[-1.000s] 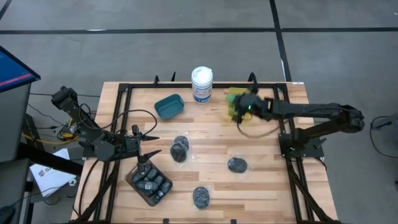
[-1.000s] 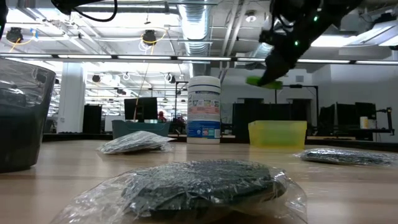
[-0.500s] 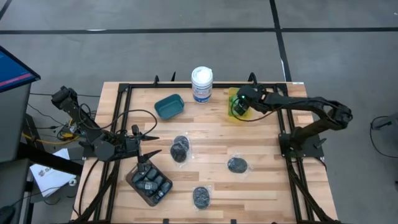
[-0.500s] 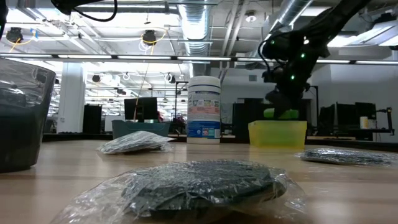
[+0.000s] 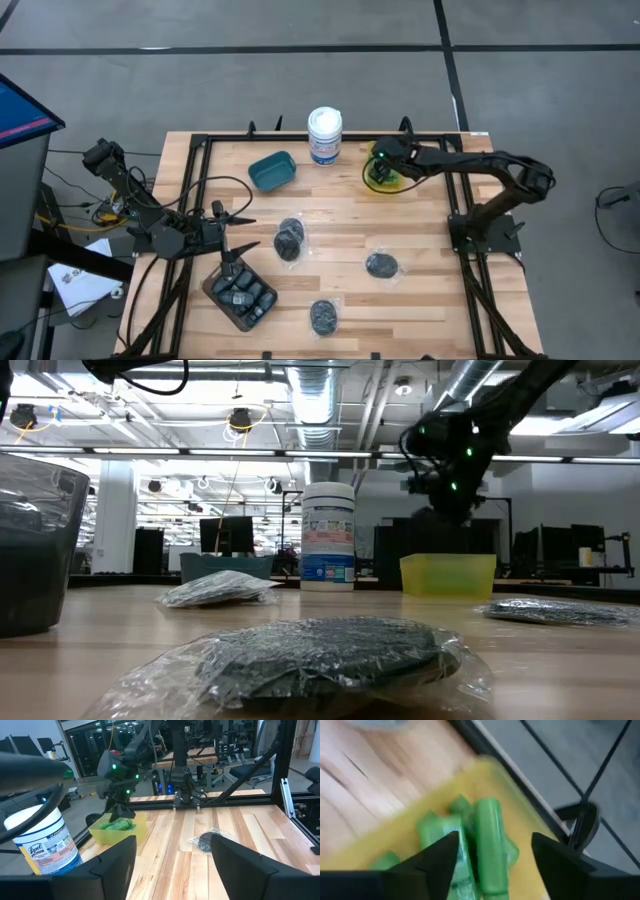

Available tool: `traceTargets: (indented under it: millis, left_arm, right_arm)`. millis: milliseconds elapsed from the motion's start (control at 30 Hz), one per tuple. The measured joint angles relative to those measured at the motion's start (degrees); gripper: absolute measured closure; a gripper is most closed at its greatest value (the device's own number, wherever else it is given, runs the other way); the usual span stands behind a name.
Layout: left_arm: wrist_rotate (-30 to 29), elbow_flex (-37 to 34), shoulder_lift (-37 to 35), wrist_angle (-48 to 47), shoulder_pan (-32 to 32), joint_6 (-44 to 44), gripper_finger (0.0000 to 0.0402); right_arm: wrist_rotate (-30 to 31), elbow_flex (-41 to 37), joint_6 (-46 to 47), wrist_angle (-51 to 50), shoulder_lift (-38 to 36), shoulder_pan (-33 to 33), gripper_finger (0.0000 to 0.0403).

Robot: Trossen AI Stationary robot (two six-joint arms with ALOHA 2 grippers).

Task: Pick & Place Travel size toiletries
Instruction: Put the black hairbrush into the blue bin

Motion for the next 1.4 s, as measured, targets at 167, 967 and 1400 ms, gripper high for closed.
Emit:
traceTargets:
  millis: [167,967,1400]
  left_arm:
    - [0.25,0.00,0.17,0.02,1.83,-2.19,0.0125]
    - [53.72,0.02,29.30,0.54,39.46,-1.76,0.0117]
    - [68.21,-5.07,31.63,5.87,50.70,3.89,0.0117]
  right_arm:
    - [-0.07,3.87,-0.12,-4.40,-3.61,2.77,0.0118]
    - [0.06,5.87,9.36,-9.88,-22.00,29.71,0.0112]
    - [0.05,5.87,8.81,-9.87,-15.44,32.07,0.0112]
